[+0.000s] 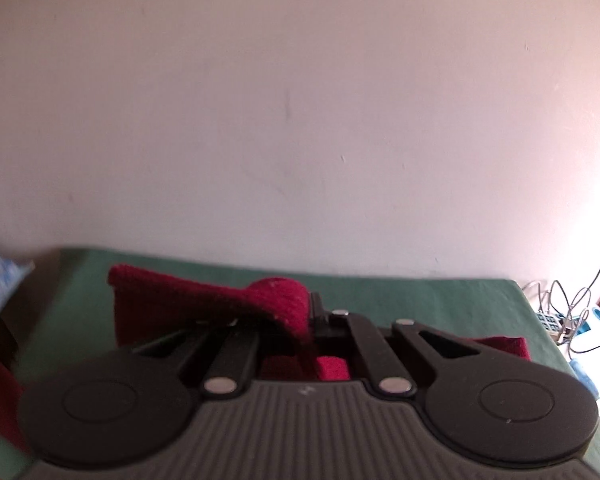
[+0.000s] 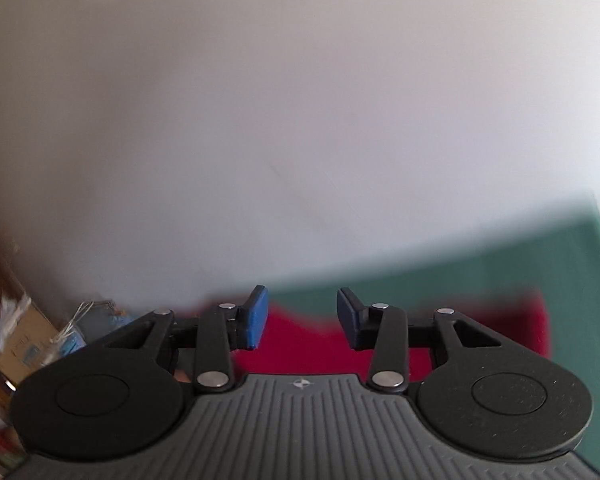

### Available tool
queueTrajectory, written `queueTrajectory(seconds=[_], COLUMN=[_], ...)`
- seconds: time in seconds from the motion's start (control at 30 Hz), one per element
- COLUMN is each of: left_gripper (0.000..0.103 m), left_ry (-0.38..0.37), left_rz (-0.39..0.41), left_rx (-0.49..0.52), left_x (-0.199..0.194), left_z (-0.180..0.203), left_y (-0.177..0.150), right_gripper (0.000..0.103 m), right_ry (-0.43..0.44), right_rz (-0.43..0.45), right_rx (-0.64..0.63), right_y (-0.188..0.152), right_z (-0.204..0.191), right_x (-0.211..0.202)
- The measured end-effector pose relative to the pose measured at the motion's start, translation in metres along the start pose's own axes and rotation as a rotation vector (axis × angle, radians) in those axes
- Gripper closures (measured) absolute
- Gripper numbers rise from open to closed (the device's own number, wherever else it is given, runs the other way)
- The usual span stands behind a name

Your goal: Fold clothes

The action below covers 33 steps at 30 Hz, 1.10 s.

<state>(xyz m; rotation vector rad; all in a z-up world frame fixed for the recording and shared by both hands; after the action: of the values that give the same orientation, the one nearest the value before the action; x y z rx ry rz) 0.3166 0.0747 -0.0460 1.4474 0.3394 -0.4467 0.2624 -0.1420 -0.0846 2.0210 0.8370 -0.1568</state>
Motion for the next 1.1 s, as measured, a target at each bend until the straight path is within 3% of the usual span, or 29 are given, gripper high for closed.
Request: queueTrajectory(seconds=[0.1,0.13,0.23,0.43,0.53,0.63,0.77,0.9,1.0,1.1], left_gripper=[0.103,0.103,0.103,0.103,0.103,0.103,0.103,0.103,0.103,0.103], left_ry=[0.007,0.009,0.034,0.046,0.064,0.079,0.084,0.108,0.151,0.202], left_rz=[0.034,0.044,0.066,0.050,0.014,-0.001,-0.008,-0.006,-0.006,-0.002], left_rx=[0.004,0.003,0.026,0.062,0.068,0.058,0.092,0.114,0.127,0.136], left_x=[-0.009,-0.012,-0.022,-0.027,-0.016,-0.024,-0.014,-0.026,-0.027,-0.026], left_z=[-0.012,-0.015,-0.025,-0.025,-0.031,-0.055,-0.050,-0.058,-0.060,-0.066], left_y=[0.011,0.014,0.014,0.003,-0.007,-0.010,-0.014,-0.019,-0.027,-0.036], right_gripper=[0.090,0.093,0.093,0.092,0.088,0.086,0.086,0.088,0.089,0.090], right_ry=[-0.148,-0.168,-0.203,-0.186,-0.187,-0.257,-0.348,-0.261,-0.182,-0.166], right_rz=[-0.075,-0.087,-0.097,-0.089,-0.080,-0.089,-0.144,-0.129,-0.153,-0.187], right_rx=[0.136,0.184,0.289,0.357,0.321,0.116,-0.133,-0.161,-0.070,-0.095], right_y=[-0.050,-0.064,-0.096,-0.108,-0.105,-0.104,-0.097,-0.053,-0.019,0.004], right_z=[0.067,0.083,0.112,0.122,0.113,0.094,0.078,0.081,0.096,0.106], right_x=[-0.008,-0.010,-0.011,-0.010,-0.018,-0.037,-0.040,0.004,0.056,0.103])
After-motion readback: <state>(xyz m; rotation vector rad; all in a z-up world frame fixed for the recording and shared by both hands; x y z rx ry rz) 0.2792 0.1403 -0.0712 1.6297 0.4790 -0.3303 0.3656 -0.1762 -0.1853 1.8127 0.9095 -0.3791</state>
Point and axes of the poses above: each gripper's, at about its wrist camera, not at the fingertips, and x roughly the way its jaws point, z to its right, y to its top, the point moved 5 cm from there along x, roughly the way its jaws point, and after that the axes turned 9 degrees about y, right-handed, at the moved point
